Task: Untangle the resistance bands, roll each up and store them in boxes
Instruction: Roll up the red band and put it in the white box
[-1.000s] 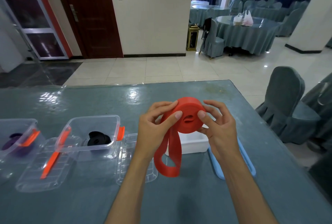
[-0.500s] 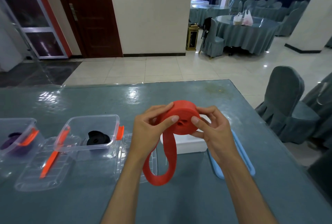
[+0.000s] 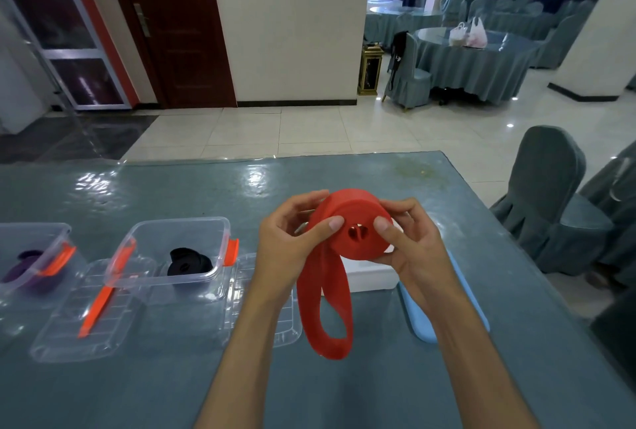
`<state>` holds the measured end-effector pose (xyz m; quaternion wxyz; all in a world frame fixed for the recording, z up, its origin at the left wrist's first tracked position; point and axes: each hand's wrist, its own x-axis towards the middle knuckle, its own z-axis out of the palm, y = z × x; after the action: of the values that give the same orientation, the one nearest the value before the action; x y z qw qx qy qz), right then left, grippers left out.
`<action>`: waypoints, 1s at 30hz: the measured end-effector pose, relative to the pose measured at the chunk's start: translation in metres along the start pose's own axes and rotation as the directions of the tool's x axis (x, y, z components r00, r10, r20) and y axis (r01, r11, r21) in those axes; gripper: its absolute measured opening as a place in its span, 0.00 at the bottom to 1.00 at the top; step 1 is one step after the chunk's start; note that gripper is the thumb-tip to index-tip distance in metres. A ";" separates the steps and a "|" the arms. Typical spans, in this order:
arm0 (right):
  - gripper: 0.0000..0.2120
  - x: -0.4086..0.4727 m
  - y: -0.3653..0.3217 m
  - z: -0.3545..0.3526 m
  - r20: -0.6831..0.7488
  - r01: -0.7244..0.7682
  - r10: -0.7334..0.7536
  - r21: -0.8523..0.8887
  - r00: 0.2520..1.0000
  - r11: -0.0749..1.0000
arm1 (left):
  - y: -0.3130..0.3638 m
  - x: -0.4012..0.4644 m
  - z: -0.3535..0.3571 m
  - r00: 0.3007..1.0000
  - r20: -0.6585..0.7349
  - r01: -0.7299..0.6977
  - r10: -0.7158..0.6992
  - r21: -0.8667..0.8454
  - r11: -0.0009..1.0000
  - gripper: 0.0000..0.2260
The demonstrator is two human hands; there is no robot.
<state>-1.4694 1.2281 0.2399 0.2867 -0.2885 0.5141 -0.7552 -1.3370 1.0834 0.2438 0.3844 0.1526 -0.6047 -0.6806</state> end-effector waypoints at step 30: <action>0.27 -0.004 -0.006 0.001 0.092 -0.022 0.044 -0.221 0.995 0.975 | 0.005 -0.009 -0.009 0.998 0.048 0.031 -0.036 0.098 0.995 0.23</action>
<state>-1.4669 1.2316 0.2451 0.2901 -0.3460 0.5847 -0.6739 -1.3233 1.0832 0.2438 0.3498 0.1642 -0.6439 -0.6604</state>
